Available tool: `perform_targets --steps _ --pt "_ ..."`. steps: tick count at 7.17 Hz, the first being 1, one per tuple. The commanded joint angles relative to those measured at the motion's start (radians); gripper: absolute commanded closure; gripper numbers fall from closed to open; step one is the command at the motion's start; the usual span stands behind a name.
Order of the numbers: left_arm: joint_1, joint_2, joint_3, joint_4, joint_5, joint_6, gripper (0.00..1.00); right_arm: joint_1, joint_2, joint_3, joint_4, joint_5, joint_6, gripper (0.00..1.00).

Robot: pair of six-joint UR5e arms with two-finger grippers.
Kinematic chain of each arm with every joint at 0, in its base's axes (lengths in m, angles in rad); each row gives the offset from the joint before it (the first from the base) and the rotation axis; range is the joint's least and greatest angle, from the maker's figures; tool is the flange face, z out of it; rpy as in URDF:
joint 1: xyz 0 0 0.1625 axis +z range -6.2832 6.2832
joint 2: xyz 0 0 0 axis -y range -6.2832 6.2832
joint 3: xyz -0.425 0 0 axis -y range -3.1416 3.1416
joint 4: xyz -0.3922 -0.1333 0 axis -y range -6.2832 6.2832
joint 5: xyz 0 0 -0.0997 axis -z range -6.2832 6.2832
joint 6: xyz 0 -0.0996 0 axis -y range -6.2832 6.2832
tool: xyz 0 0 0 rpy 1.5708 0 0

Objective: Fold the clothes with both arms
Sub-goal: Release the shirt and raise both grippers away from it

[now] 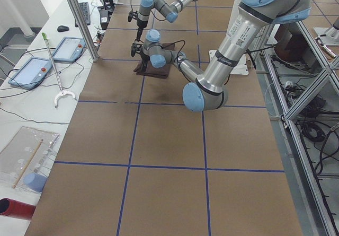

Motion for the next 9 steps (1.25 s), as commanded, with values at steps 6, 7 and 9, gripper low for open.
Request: perform_targets --steps 6,7,9 --pt "0.067 -0.11 0.162 -0.044 0.073 -0.236 0.34 0.047 -0.095 0.113 -0.003 0.064 -0.052 0.0" --pt "0.067 -0.127 0.185 -0.044 0.073 -0.239 0.37 0.047 -0.095 0.113 -0.004 0.064 -0.052 0.0" --pt "0.059 -0.128 0.19 -0.048 0.11 -0.241 0.57 0.046 -0.097 0.114 -0.004 0.061 -0.052 0.0"
